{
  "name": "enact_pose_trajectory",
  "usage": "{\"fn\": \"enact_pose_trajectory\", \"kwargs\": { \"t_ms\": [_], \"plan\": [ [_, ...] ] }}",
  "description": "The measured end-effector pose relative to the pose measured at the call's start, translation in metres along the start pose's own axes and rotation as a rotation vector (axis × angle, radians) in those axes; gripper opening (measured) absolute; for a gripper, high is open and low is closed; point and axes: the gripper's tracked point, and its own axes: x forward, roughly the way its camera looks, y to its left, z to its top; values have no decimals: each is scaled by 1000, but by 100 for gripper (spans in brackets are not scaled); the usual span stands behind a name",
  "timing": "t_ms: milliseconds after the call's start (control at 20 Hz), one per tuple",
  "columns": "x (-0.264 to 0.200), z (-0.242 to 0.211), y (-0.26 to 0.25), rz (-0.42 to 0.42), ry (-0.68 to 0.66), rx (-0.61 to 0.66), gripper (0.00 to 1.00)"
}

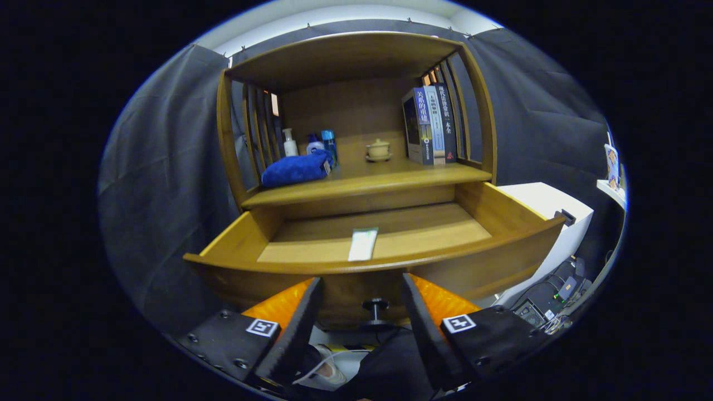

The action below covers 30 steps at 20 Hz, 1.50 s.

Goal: Pull open the drawer, take out the items inside it, and place them on the countertop above the cabinet.

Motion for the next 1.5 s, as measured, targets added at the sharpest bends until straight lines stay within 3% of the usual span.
{"fn": "enact_pose_trajectory", "kwargs": {
  "t_ms": [100,400,700,1150,1500],
  "plan": [
    [-6,17,6,16,-31,10,99],
    [1,54,10,18,-71,7,98],
    [42,77,19,48,-9,11,99],
    [125,73,23,61,231,-10,99],
    [170,43,5,-20,470,-22,99]
  ]
}}
